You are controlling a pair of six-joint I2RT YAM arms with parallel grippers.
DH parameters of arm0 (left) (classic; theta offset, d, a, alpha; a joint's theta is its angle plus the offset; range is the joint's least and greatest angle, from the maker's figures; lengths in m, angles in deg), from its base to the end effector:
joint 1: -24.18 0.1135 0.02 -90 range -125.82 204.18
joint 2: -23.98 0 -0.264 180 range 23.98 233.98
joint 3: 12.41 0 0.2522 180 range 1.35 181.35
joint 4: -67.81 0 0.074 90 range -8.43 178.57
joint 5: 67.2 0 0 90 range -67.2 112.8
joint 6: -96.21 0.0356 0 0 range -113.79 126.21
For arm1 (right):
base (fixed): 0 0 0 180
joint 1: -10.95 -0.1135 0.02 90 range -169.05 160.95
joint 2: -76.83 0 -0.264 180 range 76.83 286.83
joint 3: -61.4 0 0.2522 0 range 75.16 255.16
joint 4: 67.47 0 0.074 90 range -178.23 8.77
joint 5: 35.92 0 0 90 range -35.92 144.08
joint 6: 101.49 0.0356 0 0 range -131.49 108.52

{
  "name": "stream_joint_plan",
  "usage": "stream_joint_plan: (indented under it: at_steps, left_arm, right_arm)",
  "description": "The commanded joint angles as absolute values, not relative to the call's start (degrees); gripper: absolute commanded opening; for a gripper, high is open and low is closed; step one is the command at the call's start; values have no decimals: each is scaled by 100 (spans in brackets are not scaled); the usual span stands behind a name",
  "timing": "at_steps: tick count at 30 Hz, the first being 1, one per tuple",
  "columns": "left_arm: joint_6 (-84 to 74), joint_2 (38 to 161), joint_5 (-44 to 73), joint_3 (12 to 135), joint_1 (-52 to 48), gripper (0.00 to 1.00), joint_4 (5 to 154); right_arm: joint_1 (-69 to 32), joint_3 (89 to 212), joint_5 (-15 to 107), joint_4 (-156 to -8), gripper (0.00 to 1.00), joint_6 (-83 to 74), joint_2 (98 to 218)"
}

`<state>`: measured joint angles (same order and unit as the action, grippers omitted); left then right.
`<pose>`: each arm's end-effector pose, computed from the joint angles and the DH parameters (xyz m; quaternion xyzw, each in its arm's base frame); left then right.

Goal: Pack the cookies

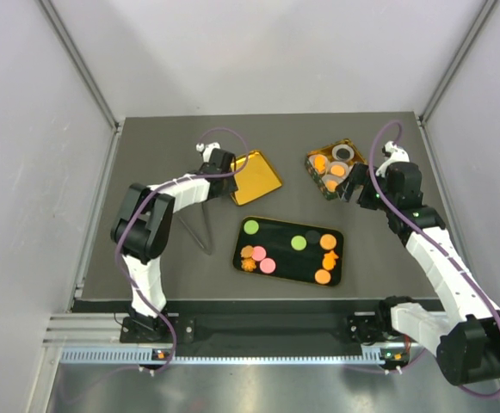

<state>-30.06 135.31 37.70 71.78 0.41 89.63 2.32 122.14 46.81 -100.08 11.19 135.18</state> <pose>0.3804 -0.1575 0.1626 -0.1463 0.9182 -0.0687 0.3617 0.2247 0.0387 0.2937 0.0745 0.8626 0.1871 0.4641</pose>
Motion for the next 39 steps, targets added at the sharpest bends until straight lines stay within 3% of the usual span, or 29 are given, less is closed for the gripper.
stream_joint_plan:
  at_steps: [1,6,7,13,27,30,39]
  left_arm:
    - [-2851,13666,3915,7465,37,47,8781]
    - [-2833,13868,3775,7553,37,35,8764]
    - [-2824,13903,3740,7570,37,26,8773]
    - [-2710,13965,3564,7694,37,0,8781]
    - [-2850,12841,2869,7044,28,0,8236]
    - [-2850,12577,2878,6938,10,0,8210]
    - [-2982,11997,2676,6596,-183,0,7938]
  right_arm:
    - [163,12377,4652,-9766,100,1119,13431]
    - [163,12421,4722,-9810,99,1101,13457]
    - [163,12429,4722,-9819,100,1101,13466]
    - [49,12570,4792,-9863,100,1110,13659]
    - [-988,13905,5303,-9538,99,1093,15837]
    - [-988,14362,5179,-9546,94,996,16497]
    - [-980,15487,3669,-9441,89,1136,17869]
